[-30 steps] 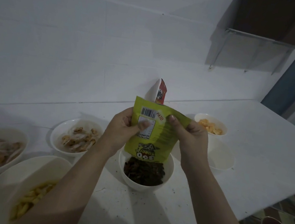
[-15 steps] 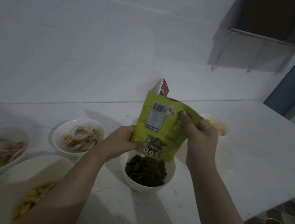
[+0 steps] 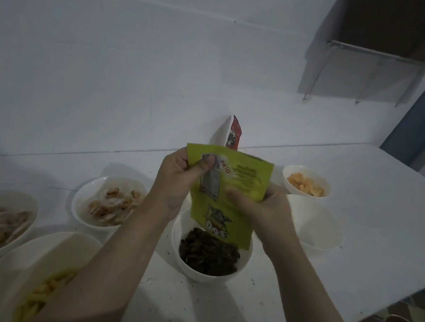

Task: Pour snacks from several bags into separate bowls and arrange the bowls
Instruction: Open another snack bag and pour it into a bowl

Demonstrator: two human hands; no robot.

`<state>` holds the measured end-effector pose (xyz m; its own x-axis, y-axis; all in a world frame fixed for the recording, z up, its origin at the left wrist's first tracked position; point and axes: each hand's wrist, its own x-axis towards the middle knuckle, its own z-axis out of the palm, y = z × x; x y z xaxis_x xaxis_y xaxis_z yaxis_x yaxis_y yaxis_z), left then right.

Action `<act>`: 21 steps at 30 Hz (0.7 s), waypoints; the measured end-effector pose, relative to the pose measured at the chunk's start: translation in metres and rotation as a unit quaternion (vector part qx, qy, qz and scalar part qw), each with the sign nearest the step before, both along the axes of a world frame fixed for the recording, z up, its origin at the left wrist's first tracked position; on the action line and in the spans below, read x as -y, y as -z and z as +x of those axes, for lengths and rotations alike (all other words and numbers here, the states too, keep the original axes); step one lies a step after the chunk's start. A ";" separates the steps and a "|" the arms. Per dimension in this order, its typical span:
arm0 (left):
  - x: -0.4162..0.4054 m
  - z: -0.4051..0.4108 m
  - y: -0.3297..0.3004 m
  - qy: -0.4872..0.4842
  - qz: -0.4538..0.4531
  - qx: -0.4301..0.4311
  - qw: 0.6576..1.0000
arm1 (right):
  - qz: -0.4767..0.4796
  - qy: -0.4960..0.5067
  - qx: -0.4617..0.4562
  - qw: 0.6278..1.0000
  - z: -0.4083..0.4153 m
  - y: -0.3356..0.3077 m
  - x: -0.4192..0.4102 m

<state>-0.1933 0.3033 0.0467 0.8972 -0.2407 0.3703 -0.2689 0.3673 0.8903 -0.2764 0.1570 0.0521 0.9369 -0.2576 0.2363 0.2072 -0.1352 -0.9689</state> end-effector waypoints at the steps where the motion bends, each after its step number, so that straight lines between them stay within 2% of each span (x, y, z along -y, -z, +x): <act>1: 0.000 0.000 0.002 -0.003 0.000 0.002 1.000 | -0.037 -0.007 -0.036 0.999 0.002 0.005 0.000; 4: -0.003 0.001 0.003 -0.028 -0.006 -0.005 1.000 | -0.072 0.001 -0.100 0.992 0.010 0.020 0.000; 7: -0.015 0.008 0.000 -0.064 -0.043 -0.029 0.997 | -0.164 -0.042 -0.148 0.974 0.017 0.036 -0.002; 10: -0.029 0.012 0.004 -0.097 -0.061 -0.052 0.992 | -0.167 -0.047 -0.150 0.973 0.022 0.045 -0.005; 12: -0.036 0.012 0.009 -0.115 -0.095 -0.075 0.986 | -0.103 -0.033 -0.151 0.983 0.027 0.046 -0.004; 15: -0.044 0.011 0.017 -0.171 -0.149 -0.129 0.965 | 0.080 -0.039 -0.140 0.986 0.029 0.045 -0.005; 17: -0.043 0.009 0.021 -0.212 -0.152 -0.144 0.955 | 0.155 -0.029 -0.108 0.982 0.026 0.041 -0.008; 21: -0.028 0.002 0.023 -0.216 -0.073 -0.117 0.967 | 0.177 0.048 -0.040 0.982 0.011 0.034 0.001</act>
